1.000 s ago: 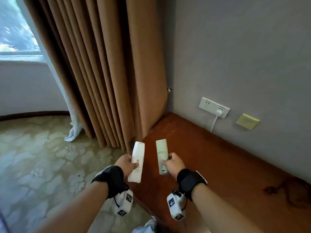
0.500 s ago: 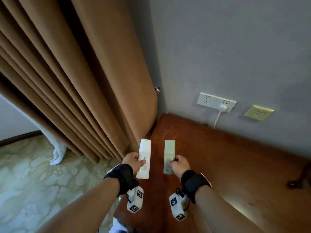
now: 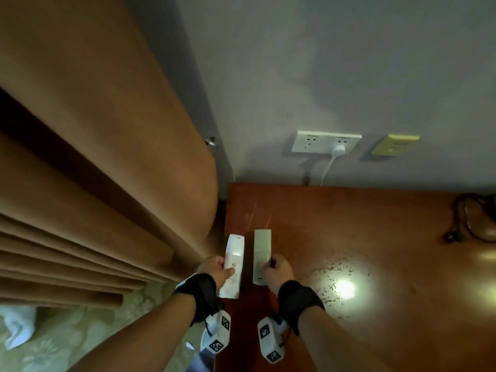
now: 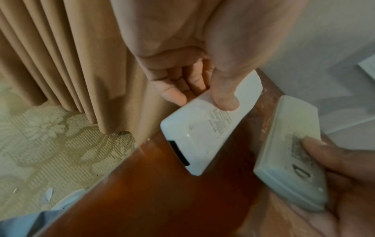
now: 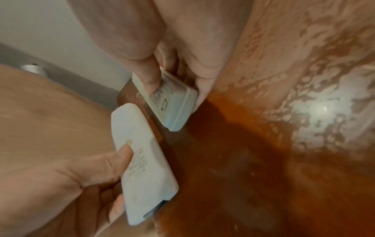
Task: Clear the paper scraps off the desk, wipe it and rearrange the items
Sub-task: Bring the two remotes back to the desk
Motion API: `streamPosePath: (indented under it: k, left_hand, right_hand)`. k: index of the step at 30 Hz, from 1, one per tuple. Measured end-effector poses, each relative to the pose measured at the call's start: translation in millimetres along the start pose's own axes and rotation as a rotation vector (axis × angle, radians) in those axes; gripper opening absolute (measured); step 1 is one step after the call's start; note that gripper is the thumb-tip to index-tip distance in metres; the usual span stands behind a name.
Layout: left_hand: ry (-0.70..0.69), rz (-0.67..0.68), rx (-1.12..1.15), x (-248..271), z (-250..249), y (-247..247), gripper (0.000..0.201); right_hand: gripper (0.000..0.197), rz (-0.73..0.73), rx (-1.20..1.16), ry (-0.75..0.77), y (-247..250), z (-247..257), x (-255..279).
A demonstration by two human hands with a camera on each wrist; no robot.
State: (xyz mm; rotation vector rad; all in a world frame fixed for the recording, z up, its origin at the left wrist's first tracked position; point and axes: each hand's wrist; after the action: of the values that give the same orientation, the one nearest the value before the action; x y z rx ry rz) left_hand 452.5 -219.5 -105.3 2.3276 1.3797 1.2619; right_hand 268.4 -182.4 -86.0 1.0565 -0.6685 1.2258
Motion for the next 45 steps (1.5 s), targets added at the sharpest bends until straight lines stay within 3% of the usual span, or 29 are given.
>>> streamPosePath:
  k: [5,14,26,34,40,45]
  left_hand:
    - [-0.014,-0.030,0.101,-17.5,7.9,-5.5,0.022]
    - [0.033,-0.144,0.013,-18.0,4.1,-6.1,0.038]
    - [0.093,-0.176,0.108,-13.1,2.1,-5.9,0.041]
    - [-0.003,-0.146,0.031,-10.7,6.1,-0.5,0.048]
    - [-0.036,-0.134,0.020,-9.1,7.7,-5.2,0.059]
    - [-0.060,-0.134,-0.019,-1.8,2.6,-4.8,0.052]
  right_hand:
    - [0.034,-0.072,-0.029,-0.012,-16.1,-8.5,-12.3]
    - [0.037,-0.195,0.070,0.022,-23.8,-4.9,-14.8]
    - [0.031,-0.244,0.163,0.045,-39.6,-11.8,-41.7]
    - [0.023,-0.261,0.151,0.072,-41.0,-10.9,-37.8]
    - [0.035,-0.257,0.182,0.086,-35.3,-8.6,-31.4]
    - [0.040,-0.253,0.120,0.084,-15.9,-9.7,-5.5]
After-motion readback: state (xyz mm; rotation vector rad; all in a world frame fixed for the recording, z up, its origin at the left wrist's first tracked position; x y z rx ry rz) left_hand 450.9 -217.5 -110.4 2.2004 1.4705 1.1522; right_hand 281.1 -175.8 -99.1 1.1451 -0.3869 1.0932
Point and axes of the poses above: each hand's wrist, its own x-axis away from the middle knuckle, its own y-axis out of the back of the hand, z = x × y, and after that the axes turned 15 degrees about -y, right-handed
